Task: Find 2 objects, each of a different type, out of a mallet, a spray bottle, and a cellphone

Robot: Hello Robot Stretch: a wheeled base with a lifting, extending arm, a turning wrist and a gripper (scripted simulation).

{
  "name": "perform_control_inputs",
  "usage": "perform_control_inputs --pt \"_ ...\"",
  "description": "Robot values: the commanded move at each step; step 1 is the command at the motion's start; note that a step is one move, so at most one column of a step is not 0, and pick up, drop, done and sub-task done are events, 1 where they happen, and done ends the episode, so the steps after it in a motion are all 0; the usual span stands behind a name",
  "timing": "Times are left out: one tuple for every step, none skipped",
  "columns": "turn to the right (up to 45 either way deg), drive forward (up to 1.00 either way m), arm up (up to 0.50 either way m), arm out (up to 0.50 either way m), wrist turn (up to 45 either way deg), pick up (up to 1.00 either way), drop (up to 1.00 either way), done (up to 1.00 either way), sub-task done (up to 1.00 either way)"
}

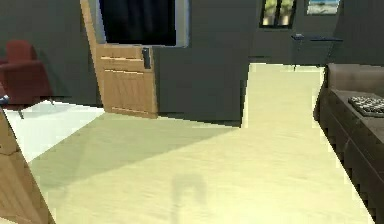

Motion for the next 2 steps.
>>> perform_control_inputs --pt "0.0 0.05 0.0 0.0 0.0 0.0 0.0 0.0 0.0" --pt "-45.0 0.0 0.0 0.0 0.0 0.0 0.0 0.0 0.0"
